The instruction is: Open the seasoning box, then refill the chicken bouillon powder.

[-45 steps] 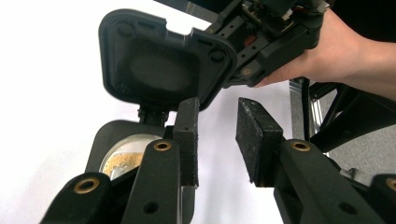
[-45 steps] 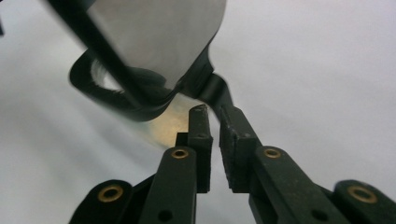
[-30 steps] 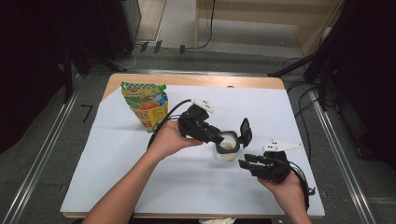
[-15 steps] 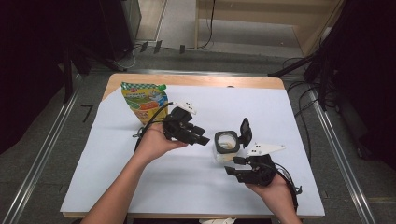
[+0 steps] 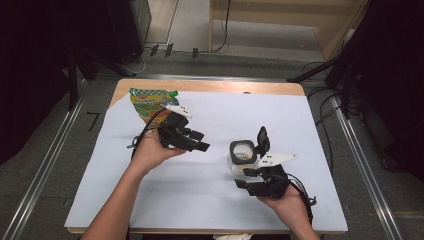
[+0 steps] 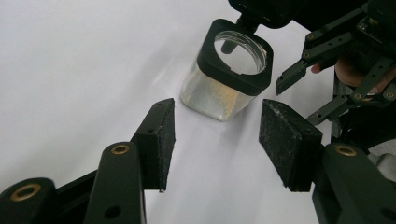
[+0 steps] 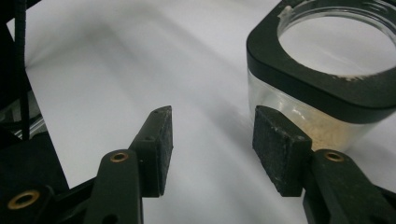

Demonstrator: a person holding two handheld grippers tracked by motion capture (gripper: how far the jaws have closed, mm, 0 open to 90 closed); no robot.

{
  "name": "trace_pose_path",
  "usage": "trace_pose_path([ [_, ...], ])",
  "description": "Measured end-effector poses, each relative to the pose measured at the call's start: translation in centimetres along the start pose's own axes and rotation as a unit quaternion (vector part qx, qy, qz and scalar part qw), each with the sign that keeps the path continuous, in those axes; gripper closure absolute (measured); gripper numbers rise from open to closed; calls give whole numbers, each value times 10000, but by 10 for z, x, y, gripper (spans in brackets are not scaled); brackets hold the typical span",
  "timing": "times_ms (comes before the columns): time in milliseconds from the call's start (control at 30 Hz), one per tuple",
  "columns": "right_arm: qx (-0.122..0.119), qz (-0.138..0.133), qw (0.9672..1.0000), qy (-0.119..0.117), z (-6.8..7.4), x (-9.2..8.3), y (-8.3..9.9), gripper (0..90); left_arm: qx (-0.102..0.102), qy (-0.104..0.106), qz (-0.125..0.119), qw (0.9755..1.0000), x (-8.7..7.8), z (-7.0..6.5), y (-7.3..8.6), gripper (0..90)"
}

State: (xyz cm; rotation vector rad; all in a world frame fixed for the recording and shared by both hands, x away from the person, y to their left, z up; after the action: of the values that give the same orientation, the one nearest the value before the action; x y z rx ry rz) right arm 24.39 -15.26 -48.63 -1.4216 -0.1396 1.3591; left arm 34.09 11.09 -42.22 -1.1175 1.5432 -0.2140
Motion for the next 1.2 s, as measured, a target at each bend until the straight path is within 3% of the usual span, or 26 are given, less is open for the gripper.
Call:
trace_pose_path([
  [200,-83,31,9999,-104,4,5,-1,493,-107,-193,-24,9998,-12,10,7,461],
  [567,-185,109,9996,-188,8,13,-3,492,-252,-268,-219,9991,-35,25,16,468],
  [667,-187,113,9995,-213,9,14,-4,492,-345,-431,-252,9982,-49,33,21,465],
  [867,-230,145,9993,-242,10,16,-4,493,-476,-556,-393,9965,-68,43,29,465],
  [900,-250,164,9992,-260,11,18,-4,493,-528,-673,-357,9957,-73,48,32,465],
  [1200,-326,204,9988,-317,14,21,-5,493,-749,-836,-447,9927,-91,65,45,467],
])
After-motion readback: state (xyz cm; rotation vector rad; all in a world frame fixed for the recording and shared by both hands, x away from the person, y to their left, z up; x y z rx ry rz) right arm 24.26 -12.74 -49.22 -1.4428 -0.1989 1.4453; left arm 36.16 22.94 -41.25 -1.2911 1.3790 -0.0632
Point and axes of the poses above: each handheld gripper's, and its own axes: x roughly forward along the jaws, y roughly out of its underside, z roughly to its left, the point moved 3 cm from there along x, roughly forward along the jaws
